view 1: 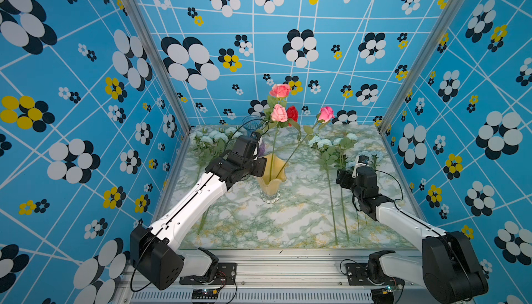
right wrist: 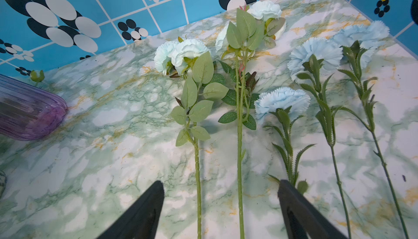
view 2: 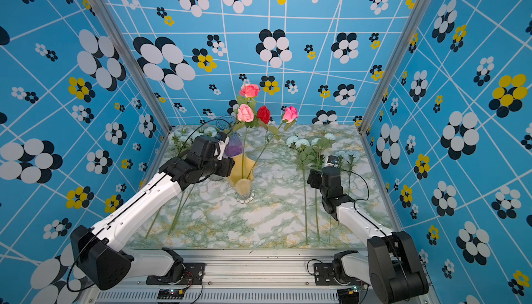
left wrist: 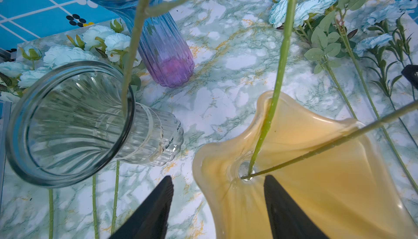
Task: Pick out blue flowers from the vase
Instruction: Move the vase to the center of the board, then reset both arms
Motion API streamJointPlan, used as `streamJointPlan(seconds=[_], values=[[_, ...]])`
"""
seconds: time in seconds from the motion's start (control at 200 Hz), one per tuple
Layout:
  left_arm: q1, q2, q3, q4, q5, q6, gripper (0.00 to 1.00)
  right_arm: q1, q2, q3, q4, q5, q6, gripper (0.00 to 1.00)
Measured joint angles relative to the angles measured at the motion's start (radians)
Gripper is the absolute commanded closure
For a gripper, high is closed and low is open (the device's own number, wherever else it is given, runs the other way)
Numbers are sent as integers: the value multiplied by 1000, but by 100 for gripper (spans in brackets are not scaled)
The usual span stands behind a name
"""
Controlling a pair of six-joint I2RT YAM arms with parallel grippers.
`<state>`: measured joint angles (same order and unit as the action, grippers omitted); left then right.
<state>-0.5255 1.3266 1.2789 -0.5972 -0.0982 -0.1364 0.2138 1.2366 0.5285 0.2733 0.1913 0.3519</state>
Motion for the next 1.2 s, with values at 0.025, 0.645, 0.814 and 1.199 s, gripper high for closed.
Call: streamJointPlan(seconds=[0.025,0.645,0.814,1.199], values=[[-6,-12,0,0,-1,2,29,0,0,0,0,0,0,17],[-265,-439,-185,138,-252,98,18,0,-10,0,0,-13,0,17],[-265,-541,-339,186,-338,61,15,0,-70,0,-11,-10,-9,17],[51,-858,-808,380,-503,-35,6,2,-385,12,-245,114,-142,5]])
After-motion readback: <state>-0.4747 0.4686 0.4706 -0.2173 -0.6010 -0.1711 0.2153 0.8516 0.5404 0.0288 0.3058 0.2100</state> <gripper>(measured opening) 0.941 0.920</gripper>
